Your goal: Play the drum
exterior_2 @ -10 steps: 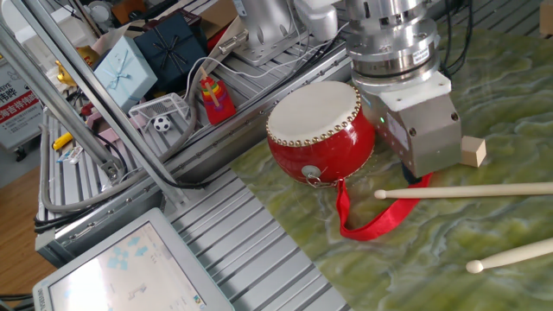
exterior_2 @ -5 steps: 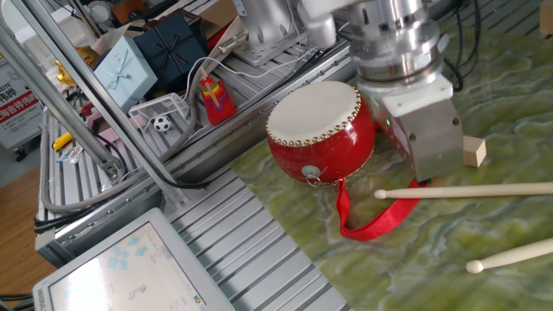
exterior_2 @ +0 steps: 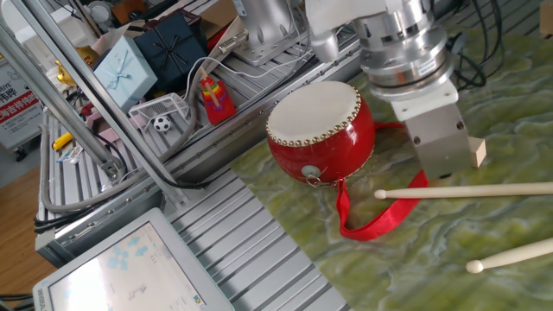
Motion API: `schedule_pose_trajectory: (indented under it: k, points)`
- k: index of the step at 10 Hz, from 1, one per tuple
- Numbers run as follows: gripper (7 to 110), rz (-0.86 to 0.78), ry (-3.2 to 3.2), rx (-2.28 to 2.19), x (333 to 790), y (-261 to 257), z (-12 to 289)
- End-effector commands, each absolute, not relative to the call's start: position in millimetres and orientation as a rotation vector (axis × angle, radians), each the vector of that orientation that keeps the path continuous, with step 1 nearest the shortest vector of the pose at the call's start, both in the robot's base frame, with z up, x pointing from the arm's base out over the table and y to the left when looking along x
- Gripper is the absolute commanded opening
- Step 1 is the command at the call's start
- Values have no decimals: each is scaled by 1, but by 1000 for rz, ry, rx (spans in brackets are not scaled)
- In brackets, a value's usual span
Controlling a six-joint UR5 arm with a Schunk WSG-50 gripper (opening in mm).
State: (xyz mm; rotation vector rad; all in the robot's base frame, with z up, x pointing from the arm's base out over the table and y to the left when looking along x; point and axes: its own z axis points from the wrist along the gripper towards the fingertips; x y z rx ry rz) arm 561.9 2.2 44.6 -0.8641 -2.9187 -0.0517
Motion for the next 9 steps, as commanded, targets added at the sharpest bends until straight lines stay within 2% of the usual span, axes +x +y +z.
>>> schedule_pose_trajectory:
  k: [1,6,8,9]
  points:
    - [7,-81,-2857,-936,536,19,53]
    - [7,-111,-2882,-1052,521,91,57]
    - [7,-70,-2881,-1037,508,90,63]
    - [7,-38,-2953,-1007,519,79,62]
